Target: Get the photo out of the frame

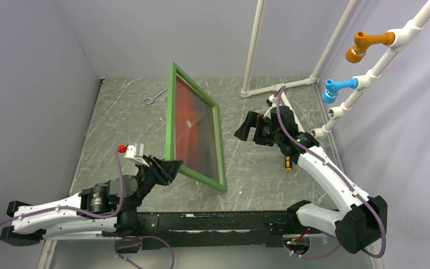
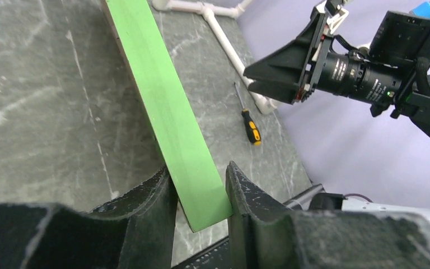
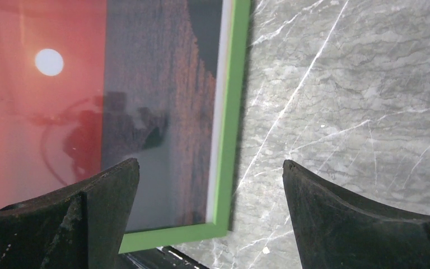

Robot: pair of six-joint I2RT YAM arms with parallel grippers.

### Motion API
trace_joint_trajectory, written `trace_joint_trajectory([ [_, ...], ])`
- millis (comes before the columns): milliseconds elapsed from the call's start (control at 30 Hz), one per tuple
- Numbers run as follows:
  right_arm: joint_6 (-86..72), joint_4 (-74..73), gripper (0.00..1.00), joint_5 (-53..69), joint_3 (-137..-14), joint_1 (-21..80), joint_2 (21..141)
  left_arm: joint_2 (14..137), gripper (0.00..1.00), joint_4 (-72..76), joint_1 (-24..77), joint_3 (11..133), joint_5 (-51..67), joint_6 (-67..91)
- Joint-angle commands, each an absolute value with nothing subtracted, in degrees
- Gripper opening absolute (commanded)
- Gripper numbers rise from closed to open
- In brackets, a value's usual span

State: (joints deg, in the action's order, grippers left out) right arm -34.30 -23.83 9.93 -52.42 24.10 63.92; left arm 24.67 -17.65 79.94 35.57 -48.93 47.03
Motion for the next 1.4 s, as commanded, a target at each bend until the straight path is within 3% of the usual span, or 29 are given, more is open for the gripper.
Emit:
trace_joint_trajectory([
  [0, -34.3, -21.3, 1.00, 8.7, -52.1, 24.3, 63.4, 22.4, 0.00, -8.0, 80.3, 31.5, -39.2, 53.7],
  [333, -33.4, -22.2, 1.00, 6.9, -51.9, 24.3, 62.8, 25.0, 0.00, 4.3, 79.4, 19.7, -35.5, 61.3],
  [767, -31.9, -23.8, 1.00, 4.3, -50.9, 24.2, 61.6, 37.4, 0.00, 37.6, 79.2, 2.6, -35.9, 71.2],
  [1100, -31.6, -23.5, 1.00, 4.1, -50.1, 24.2, 62.0, 54.1, 0.00, 54.1, 79.2, 0.6, -34.7, 74.5],
  [1233, -30.8, -23.9, 1.00, 3.0, -49.7, 24.1, 61.6, 57.7, 0.00, 53.1, 79.2, 0.2, -34.4, 78.5],
  [1300, -30.5, -24.1, 1.00, 2.6, -49.5, 24.2, 61.4, 57.4, 0.13, 49.8, 79.1, 0.8, -34.3, 79.2],
  [1367, -30.1, -24.0, 1.00, 2.5, -49.2, 24.2, 61.5, 55.3, 0.35, 42.0, 79.1, 2.9, -34.0, 79.8],
])
